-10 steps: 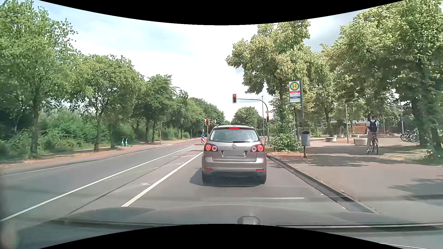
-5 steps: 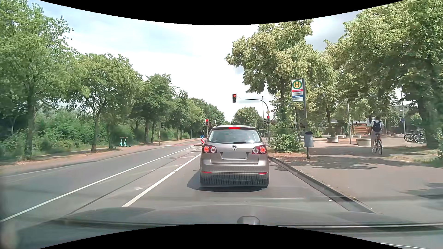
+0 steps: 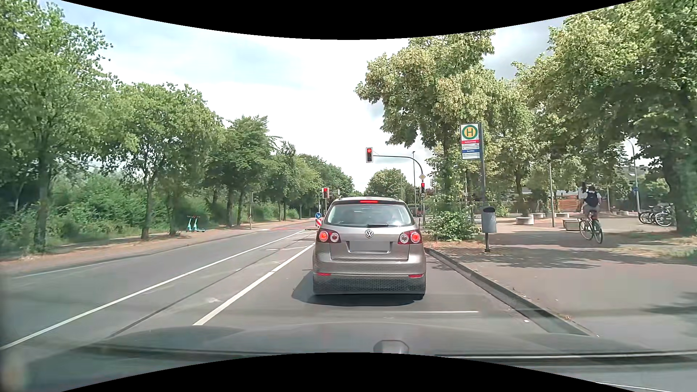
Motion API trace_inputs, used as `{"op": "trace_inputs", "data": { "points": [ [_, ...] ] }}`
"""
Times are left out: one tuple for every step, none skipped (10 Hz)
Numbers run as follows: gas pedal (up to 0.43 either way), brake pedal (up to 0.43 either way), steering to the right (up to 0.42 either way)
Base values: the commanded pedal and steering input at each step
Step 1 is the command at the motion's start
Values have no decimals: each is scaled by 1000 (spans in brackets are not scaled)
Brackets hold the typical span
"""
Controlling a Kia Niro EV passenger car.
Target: Follow the waypoints while adhering to traffic rules and regulations
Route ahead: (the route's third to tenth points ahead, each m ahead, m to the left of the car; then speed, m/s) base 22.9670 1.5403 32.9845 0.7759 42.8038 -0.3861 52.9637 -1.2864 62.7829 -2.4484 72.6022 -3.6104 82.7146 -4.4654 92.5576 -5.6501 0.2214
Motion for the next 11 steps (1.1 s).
{"op": "trace_inputs", "data": {
  "points": [
    [0, 226, -7],
    [0, 232, -7],
    [0, 238, -7],
    [0, 238, -7],
    [0, 238, -7],
    [0, 244, -7],
    [0, 244, -7],
    [0, 250, -7],
    [0, 250, -7],
    [0, 256, -7],
    [0, 256, -7]
  ]
}}
